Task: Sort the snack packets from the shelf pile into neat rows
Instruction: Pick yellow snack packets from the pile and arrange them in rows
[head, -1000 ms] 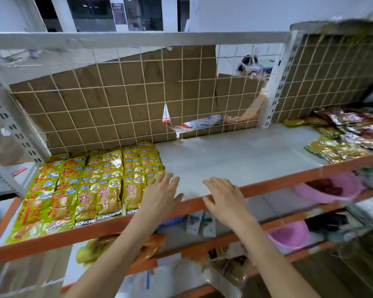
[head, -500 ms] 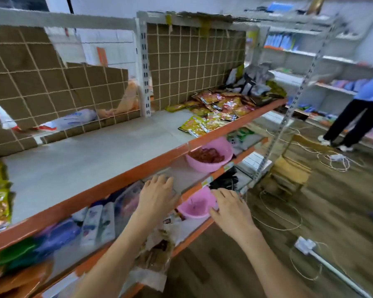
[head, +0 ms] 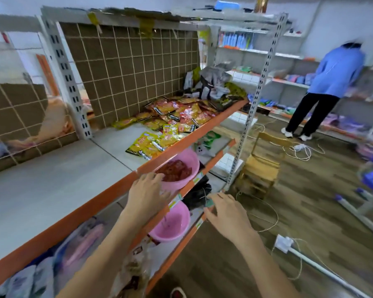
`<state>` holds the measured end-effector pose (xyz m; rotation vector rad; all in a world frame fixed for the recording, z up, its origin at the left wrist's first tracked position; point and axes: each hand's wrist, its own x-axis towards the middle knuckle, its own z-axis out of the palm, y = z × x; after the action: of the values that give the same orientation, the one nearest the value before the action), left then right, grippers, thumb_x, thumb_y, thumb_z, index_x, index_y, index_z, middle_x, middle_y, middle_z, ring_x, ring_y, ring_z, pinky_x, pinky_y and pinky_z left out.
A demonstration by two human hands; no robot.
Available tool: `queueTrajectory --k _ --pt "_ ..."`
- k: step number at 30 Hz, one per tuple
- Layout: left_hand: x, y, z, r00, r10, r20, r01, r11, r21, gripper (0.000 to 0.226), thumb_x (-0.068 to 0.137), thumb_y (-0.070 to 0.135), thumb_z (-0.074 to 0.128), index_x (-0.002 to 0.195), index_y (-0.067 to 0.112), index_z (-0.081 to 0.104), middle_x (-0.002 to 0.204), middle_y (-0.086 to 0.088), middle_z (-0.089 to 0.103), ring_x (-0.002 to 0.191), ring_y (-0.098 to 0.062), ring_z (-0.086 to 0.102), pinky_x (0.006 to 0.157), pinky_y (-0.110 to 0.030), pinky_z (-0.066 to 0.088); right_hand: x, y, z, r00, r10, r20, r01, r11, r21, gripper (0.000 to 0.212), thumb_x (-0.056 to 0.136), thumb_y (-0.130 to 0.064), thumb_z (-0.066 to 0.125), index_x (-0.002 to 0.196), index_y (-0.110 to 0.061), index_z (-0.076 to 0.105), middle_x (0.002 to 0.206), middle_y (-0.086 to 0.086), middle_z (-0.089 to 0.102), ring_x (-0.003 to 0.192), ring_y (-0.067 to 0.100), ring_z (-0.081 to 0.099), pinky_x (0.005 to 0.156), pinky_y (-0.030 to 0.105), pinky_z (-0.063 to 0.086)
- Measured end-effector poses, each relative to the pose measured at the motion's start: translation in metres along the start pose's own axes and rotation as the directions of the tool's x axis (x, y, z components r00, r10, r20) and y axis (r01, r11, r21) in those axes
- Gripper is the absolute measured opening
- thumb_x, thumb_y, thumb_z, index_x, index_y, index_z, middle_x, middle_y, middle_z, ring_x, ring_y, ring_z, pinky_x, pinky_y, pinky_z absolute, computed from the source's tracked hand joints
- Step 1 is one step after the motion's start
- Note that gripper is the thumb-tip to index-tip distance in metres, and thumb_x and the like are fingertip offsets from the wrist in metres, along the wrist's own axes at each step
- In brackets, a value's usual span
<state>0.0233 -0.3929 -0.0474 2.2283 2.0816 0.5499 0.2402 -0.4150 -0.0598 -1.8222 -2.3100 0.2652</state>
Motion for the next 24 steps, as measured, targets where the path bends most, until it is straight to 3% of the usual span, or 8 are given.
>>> queueTrajectory --k 4,7,10,15,20,24 --pt "0.064 -0.022 0.003 0.995 -0.103 0.015 0.103 0.995 0.018 0.051 0.088 0.051 0.046 0.129 0.021 0.05 0.125 -0.002 0.054 0.122 -0.023 0.047 0.097 -0.034 0.037 0.073 0.004 -0.01 0.999 -0.047 -0.01 0.047 0.999 -0.019 0.038 0.096 -0.04 0.044 0.129 -0.023 0.05 0.128 -0.006 0.055 0.118 0.015 0.048 0.095 0.03 0.041" --pt "0.107 -0.043 0.001 0.985 -0.17 -0.038 0.168 0.985 -0.032 0.06 0.085 0.056 0.04 0.129 0.018 0.053 0.126 -0.007 0.057 0.12 -0.028 0.05 0.095 -0.037 0.04 0.134 -0.001 -0.022 0.995 -0.101 -0.003 0.101 0.995 0.002 0.038 0.096 -0.037 0.046 0.13 -0.023 0.05 0.129 -0.006 0.055 0.119 0.016 0.05 0.095 0.03 0.041" --pt "0.149 -0.066 0.0 0.965 -0.26 0.021 0.26 0.966 0.016 0.051 0.092 0.046 0.047 0.134 0.017 0.045 0.131 -0.007 0.051 0.123 -0.027 0.045 0.095 -0.038 0.039 0.189 -0.01 -0.029 0.988 -0.15 -0.016 0.15 0.989 0.001 0.036 0.097 -0.035 0.045 0.128 -0.02 0.053 0.127 -0.003 0.057 0.118 0.017 0.05 0.093 0.031 0.041" --pt "0.192 -0.093 0.007 0.916 -0.386 0.112 0.387 0.922 0.008 0.054 0.093 0.049 0.046 0.136 0.016 0.043 0.134 -0.007 0.047 0.125 -0.026 0.044 0.093 -0.038 0.042 0.259 -0.019 -0.016 0.976 -0.218 0.03 0.217 0.976 0.023 0.038 0.096 -0.038 0.048 0.129 -0.019 0.051 0.125 -0.002 0.055 0.12 0.018 0.047 0.094 0.029 0.04" --pt "0.208 -0.112 0.02 0.889 -0.398 0.228 0.396 0.917 0.059 0.057 0.09 0.055 0.049 0.127 0.012 0.048 0.124 -0.009 0.05 0.113 -0.026 0.052 0.087 -0.036 0.045 0.299 -0.03 -0.002 0.965 -0.222 0.14 0.226 0.974 -0.012 0.06 0.092 -0.05 0.051 0.14 -0.019 0.037 0.139 0.003 0.044 0.13 0.023 0.038 0.099 0.035 0.04" --pt "0.216 -0.119 0.026 0.876 -0.425 0.228 0.432 0.902 0.021 0.056 0.088 0.055 0.051 0.125 0.012 0.048 0.118 -0.008 0.051 0.107 -0.025 0.054 0.084 -0.034 0.045 0.324 -0.035 0.004 0.946 -0.258 0.196 0.265 0.964 -0.011 0.065 0.089 -0.052 0.054 0.143 -0.023 0.032 0.141 0.005 0.04 0.131 0.026 0.038 0.103 0.038 0.038"
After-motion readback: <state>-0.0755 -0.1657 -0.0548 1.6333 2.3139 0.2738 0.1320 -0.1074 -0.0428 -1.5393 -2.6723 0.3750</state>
